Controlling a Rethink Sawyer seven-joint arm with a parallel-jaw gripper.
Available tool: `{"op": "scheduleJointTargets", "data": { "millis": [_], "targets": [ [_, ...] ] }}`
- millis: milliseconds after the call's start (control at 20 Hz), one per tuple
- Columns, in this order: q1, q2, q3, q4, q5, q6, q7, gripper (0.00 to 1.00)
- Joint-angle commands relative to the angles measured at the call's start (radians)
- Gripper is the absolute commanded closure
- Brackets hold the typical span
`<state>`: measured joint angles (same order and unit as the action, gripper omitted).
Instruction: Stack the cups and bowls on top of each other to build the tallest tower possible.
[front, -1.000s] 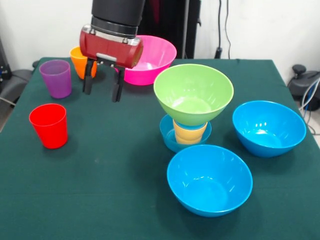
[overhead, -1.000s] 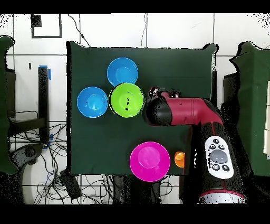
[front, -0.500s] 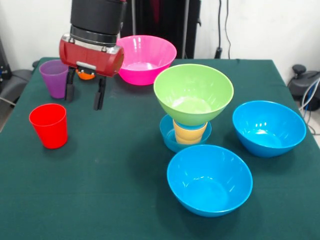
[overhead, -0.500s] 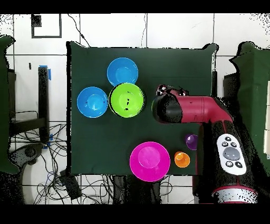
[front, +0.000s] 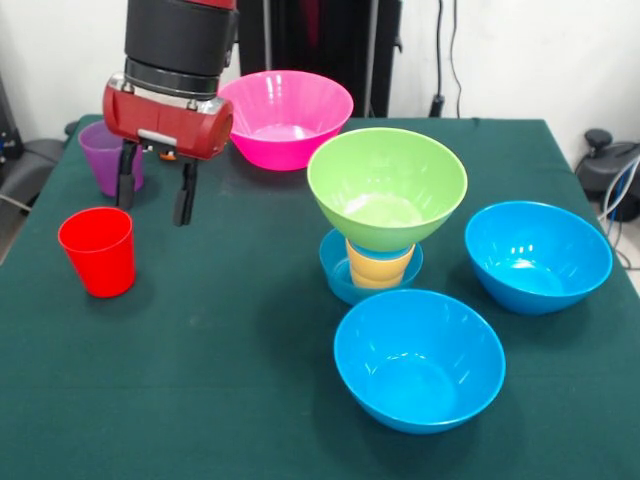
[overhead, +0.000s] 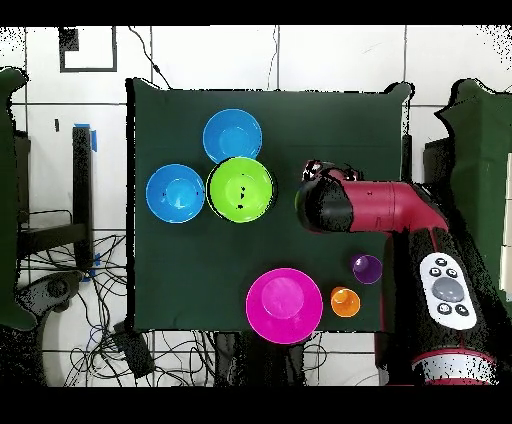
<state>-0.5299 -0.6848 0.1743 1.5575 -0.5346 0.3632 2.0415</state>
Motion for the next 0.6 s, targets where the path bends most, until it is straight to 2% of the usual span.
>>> {"op": "scheduleJointTargets", "data": {
  "millis": [50,600],
  "targets": [
    [-0.018,0.094,0.116,-0.046,-0.104,0.017,-0.193,0.00],
    [-0.047,0.150,0.134,-0.068,-0.157,-0.010,-0.170,0.00]
  ]
}}
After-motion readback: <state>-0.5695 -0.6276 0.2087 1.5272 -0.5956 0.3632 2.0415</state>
